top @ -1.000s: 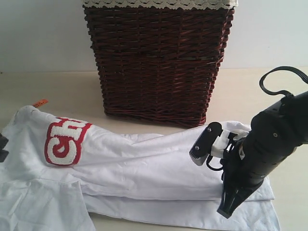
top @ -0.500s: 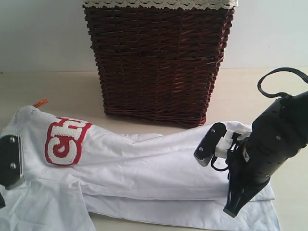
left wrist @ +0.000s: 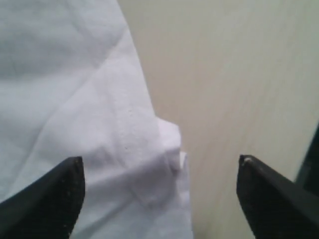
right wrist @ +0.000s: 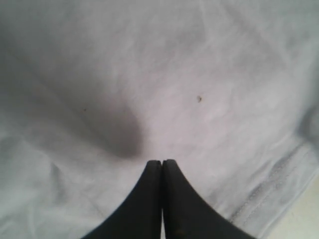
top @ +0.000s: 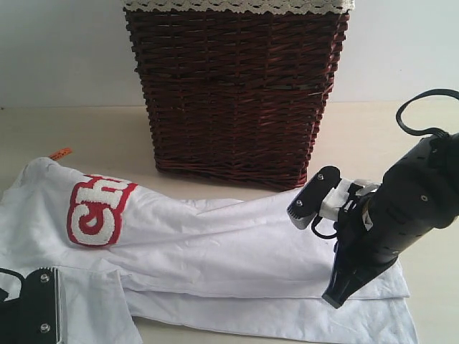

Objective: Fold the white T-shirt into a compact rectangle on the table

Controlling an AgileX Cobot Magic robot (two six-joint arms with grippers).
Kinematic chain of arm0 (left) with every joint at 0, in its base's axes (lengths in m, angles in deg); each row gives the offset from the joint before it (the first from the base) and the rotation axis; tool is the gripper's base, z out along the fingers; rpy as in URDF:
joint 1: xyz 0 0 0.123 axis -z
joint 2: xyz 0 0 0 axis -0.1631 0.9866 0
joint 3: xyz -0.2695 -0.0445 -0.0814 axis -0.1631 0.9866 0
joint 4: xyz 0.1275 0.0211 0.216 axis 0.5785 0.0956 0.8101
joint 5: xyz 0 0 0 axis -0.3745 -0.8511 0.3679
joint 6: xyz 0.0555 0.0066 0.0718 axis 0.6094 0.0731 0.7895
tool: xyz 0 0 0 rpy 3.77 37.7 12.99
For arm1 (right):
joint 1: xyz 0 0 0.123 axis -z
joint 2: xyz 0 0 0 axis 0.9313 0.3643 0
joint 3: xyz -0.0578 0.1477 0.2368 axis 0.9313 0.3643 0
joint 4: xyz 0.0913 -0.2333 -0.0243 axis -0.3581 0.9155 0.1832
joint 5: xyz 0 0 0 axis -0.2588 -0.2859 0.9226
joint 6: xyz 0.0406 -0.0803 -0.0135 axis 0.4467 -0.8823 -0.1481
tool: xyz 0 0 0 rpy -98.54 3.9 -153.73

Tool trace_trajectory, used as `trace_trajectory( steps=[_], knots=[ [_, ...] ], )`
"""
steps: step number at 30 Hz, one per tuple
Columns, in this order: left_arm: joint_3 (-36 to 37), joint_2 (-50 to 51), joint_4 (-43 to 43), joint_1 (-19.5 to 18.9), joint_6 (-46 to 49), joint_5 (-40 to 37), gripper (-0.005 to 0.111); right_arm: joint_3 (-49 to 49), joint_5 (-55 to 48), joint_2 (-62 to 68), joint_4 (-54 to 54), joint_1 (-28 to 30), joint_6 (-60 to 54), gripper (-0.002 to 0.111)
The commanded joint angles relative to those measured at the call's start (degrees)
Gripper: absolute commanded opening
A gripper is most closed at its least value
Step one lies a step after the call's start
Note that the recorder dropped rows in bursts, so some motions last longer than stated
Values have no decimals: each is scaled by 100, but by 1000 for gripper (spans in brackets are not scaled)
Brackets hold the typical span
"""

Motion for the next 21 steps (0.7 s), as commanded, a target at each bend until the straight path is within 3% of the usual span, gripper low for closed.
trace_trajectory(
  steps=[1, 8, 16, 19, 21],
  knots=[
    [186, -8, -17, 41, -64, 738, 78, 7, 85, -62, -25, -16, 5, 0],
    [358, 194, 224, 41, -36, 1093, 54, 7, 107, -62, -144, -16, 5, 0],
    [358, 752, 114, 41, -34, 1347, 70, 7, 204, -62, -178, -16, 5, 0],
    [358, 872, 114, 41, -34, 1544, 69, 7, 230, -62, -178, -16, 5, 0],
    [358, 924, 90, 41, -34, 1706, 60, 7, 230, -62, -178, -16, 5, 0]
  ],
)
